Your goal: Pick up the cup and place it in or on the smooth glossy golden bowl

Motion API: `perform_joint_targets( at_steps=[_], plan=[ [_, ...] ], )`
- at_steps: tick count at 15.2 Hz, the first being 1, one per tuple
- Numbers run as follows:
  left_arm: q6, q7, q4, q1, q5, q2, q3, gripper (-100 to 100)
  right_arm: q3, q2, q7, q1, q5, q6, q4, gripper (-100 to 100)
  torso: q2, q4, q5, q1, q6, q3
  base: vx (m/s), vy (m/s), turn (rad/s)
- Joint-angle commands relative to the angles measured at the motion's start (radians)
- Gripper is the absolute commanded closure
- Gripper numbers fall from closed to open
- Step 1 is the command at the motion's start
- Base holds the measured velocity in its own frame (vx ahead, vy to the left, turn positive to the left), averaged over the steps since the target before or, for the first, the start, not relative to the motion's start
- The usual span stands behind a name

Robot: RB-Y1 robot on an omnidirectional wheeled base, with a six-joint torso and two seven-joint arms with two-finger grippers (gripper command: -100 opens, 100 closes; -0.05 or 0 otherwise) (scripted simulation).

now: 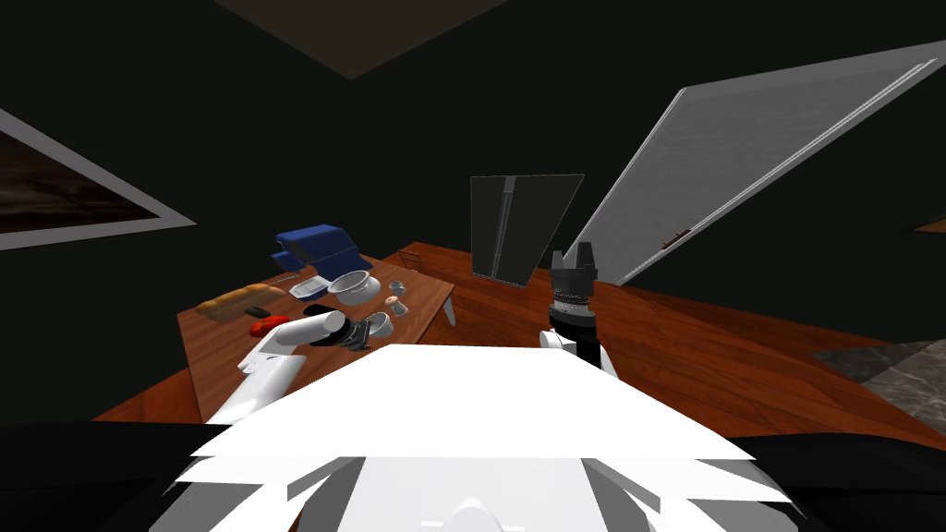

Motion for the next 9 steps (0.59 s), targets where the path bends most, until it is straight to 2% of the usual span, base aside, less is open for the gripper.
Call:
perform_joint_targets(
  at_steps=[1,2,3,6,7,8,9],
  plan=[
    [0.03,0.003,0.009,-0.005,0.006,0.0,0.002,-100,0.0,0.0,0.0,0.0,0.0,0.0,0.0,0,0.0,0.0,0.0,0.0,0.0,0.0,0.034,0.017,-0.022],
    [0.012,0.0,0.006,-0.003,0.004,0.001,0.001,-100,0.0,0.0,0.0,0.0,0.0,0.0,0.0,0,0.0,0.0,0.0,0.0,0.0,0.0,0.021,0.01,-0.009],
    [-0.016,-0.006,0.039,-0.012,-0.01,-0.013,-0.011,-100,0.0,0.0,0.0,0.0,0.0,0.0,0.0,0,0.0,0.0,0.0,-0.001,0.0,0.0,0.002,0.01,-0.03],
    [-0.049,-0.013,0.07,-0.02,-0.026,-0.027,-0.023,-100,0.0,0.0,0.0,0.0,0.0,0.0,0.0,0,0.003,0.001,0.0,-0.001,0.0,0.002,-0.012,0.013,-0.031],
    [-0.033,-0.01,0.054,-0.013,-0.018,-0.021,-0.017,-100,0.0,0.0,0.0,0.0,0.0,0.0,0.0,0,0.003,0.001,0.0,-0.001,0.0,0.002,-0.011,0.01,-0.01],
    [-0.038,-0.011,0.058,-0.014,-0.019,-0.022,-0.018,100,0.0,0.0,0.0,0.0,0.0,0.0,0.0,0,0.003,0.001,0.0,-0.001,0.0,0.002,0.0,0.0,0.0],
    [-0.038,-0.011,0.058,-0.014,-0.019,-0.022,-0.018,100,0.0,0.0,0.0,0.0,0.0,0.0,0.0,0,0.003,0.001,0.0,-0.001,0.0,0.002,0.0,0.0,0.0]
  ],
)
